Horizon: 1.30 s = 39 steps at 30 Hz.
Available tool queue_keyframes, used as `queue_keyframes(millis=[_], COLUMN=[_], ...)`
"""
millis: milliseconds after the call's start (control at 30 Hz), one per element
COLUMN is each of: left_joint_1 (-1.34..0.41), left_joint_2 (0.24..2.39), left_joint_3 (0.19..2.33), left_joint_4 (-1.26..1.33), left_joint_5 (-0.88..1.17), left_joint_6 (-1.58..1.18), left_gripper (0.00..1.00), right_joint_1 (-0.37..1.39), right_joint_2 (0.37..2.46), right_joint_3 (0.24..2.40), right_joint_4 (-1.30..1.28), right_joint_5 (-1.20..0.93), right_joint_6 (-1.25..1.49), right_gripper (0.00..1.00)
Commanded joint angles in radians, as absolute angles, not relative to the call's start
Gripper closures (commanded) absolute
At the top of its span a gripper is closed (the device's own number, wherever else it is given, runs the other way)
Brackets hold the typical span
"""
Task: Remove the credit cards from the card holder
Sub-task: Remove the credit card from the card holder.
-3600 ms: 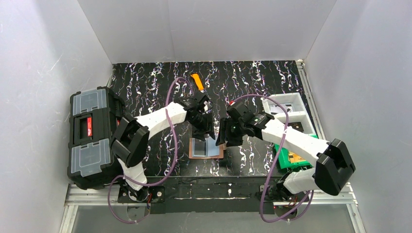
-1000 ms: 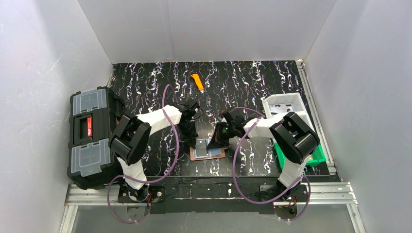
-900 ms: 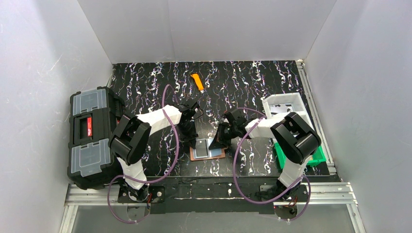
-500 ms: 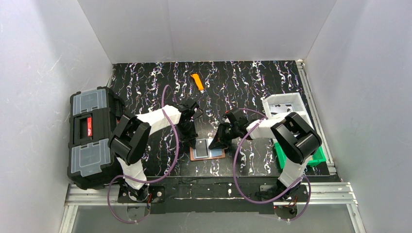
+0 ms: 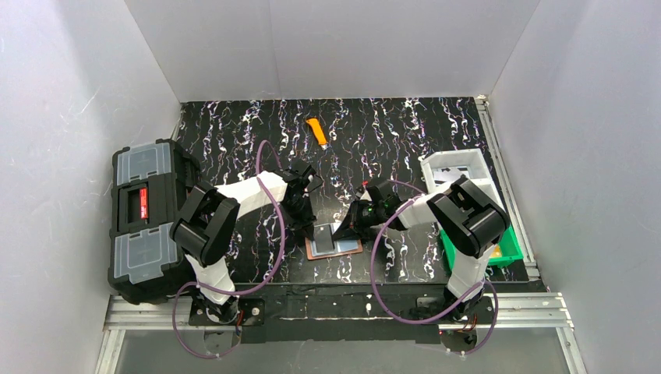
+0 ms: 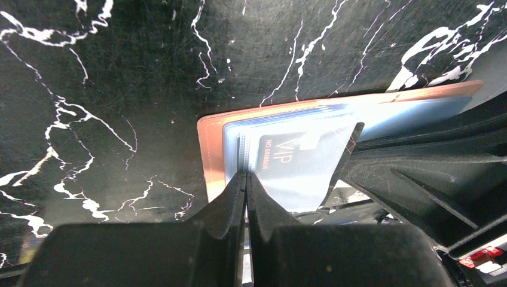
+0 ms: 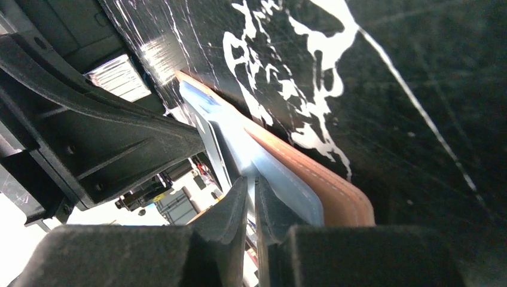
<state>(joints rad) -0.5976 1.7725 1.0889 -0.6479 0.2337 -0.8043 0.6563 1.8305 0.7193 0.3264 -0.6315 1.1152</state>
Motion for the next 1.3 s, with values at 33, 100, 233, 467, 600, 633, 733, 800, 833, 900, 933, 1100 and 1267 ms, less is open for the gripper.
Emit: queue_keyframes(millis=[33,100,233,467,600,633,733,800,833,900,933,1100,1267], left_joint_1=[-0.615,-0.615,-0.615,-0.615,-0.614,-0.615,-0.615,-0.615,-0.615,-0.615,-0.615,-0.615,-0.615], left_joint_2=[1.855,1.86,1.863,1.864,1.869,1.869,1.869,1.869,1.87,1.869,1.869,1.869,1.87], left_joint_3=[0.992,0.991,0.988,0.985,0.983,0.983,0.98,0.981,0.98,0.978,0.978,0.975,0.968], left_joint_4=[-0.625,-0.622,-0.617,-0.612,-0.608,-0.607,-0.604,-0.604,-0.604,-0.602,-0.601,-0.601,-0.599], left_joint_5=[0.146,0.15,0.152,0.15,0.155,0.156,0.156,0.159,0.159,0.157,0.157,0.156,0.152], left_joint_6=[-0.801,-0.802,-0.807,-0.809,-0.809,-0.809,-0.809,-0.808,-0.808,-0.809,-0.809,-0.811,-0.813], left_gripper=[1.0,1.0,1.0,1.0,1.0,1.0,1.0,1.0,1.0,1.0,1.0,1.0,1.0], right_joint_1=[0.66,0.657,0.65,0.646,0.646,0.647,0.653,0.66,0.664,0.67,0.67,0.664,0.663], right_joint_2=[1.811,1.798,1.765,1.697,1.704,1.712,1.732,1.739,1.739,1.737,1.735,1.717,1.676], right_joint_3=[0.666,0.655,0.636,0.626,0.639,0.642,0.642,0.643,0.643,0.642,0.637,0.598,0.575], right_joint_4=[0.392,0.4,0.384,0.334,0.344,0.357,0.398,0.411,0.418,0.435,0.442,0.434,0.392], right_joint_5=[-0.611,-0.607,-0.576,-0.531,-0.551,-0.568,-0.591,-0.602,-0.604,-0.611,-0.609,-0.57,-0.518], right_joint_6=[1.141,1.148,1.149,1.137,1.131,1.13,1.142,1.143,1.142,1.145,1.15,1.189,1.2], right_gripper=[0.84,0.84,0.83,0.8,0.79,0.78,0.78,0.78,0.78,0.78,0.78,0.78,0.76])
